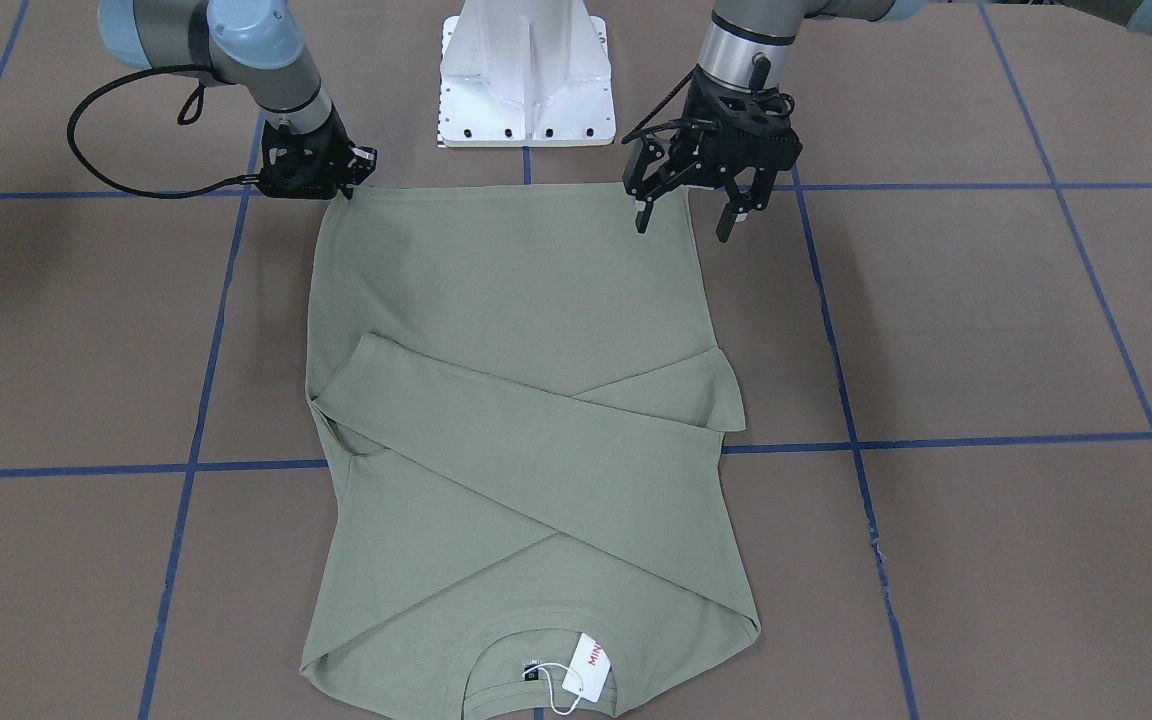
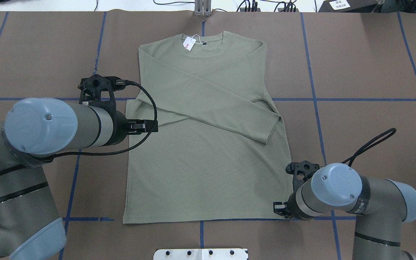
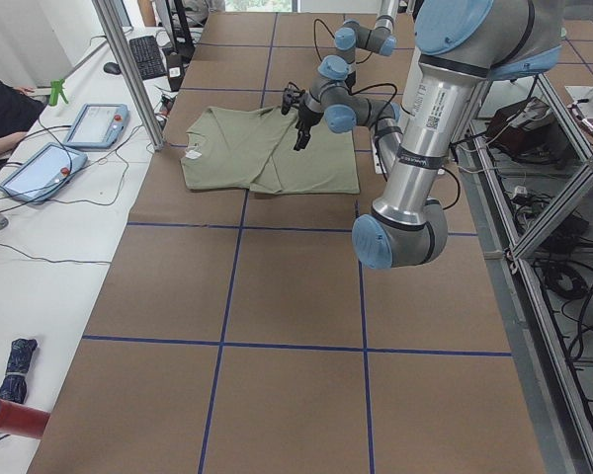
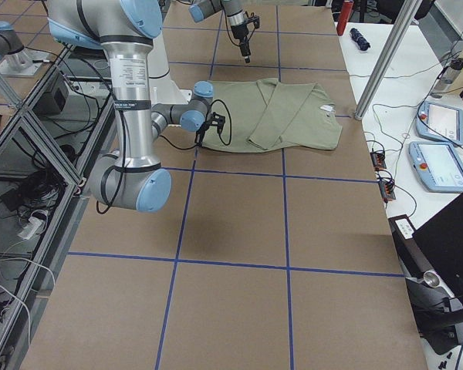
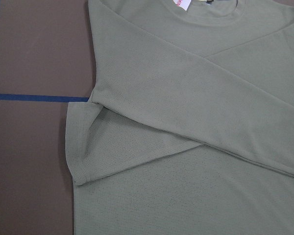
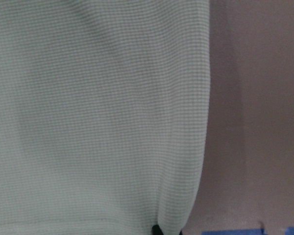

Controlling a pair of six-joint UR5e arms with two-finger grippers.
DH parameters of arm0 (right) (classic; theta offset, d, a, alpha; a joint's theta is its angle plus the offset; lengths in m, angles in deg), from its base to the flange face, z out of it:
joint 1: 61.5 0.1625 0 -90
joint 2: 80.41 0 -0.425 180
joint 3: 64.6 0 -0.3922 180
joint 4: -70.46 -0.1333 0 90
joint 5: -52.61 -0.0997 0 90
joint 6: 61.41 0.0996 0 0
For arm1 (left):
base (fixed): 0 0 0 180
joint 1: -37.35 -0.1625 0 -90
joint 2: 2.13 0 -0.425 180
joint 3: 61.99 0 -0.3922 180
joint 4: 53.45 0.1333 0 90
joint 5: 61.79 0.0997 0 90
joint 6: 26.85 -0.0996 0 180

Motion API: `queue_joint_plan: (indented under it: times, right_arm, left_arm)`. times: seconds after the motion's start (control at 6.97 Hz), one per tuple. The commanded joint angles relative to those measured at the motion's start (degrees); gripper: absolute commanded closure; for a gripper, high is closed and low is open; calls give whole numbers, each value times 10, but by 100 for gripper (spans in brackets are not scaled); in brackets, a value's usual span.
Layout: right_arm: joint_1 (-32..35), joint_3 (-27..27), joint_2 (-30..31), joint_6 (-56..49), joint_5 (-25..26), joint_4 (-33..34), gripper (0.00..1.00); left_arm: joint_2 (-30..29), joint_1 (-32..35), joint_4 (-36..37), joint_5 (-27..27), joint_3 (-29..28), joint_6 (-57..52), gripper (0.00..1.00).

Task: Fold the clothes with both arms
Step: 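Move both grippers to the shirt's side edges near the hem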

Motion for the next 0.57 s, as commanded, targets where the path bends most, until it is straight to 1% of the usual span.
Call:
queue_joint_plan:
  times: [0.0,0.14,0.29,0.43]
  right_arm:
    - [4,33,2,2,4,0,100]
    - [10,39,-2,2,5,0,100]
    - [20,54,-2,1,4,-1,100]
    - [30,66,-2,1,1,0,100]
  left_arm:
    - [22,-17,0,-25,-2,78,1]
    - [28,-48,0,-39,-1,136,1]
    - [44,-103,0,-33,-3,194,1]
    - [52,-133,1,-31,-2,227,2]
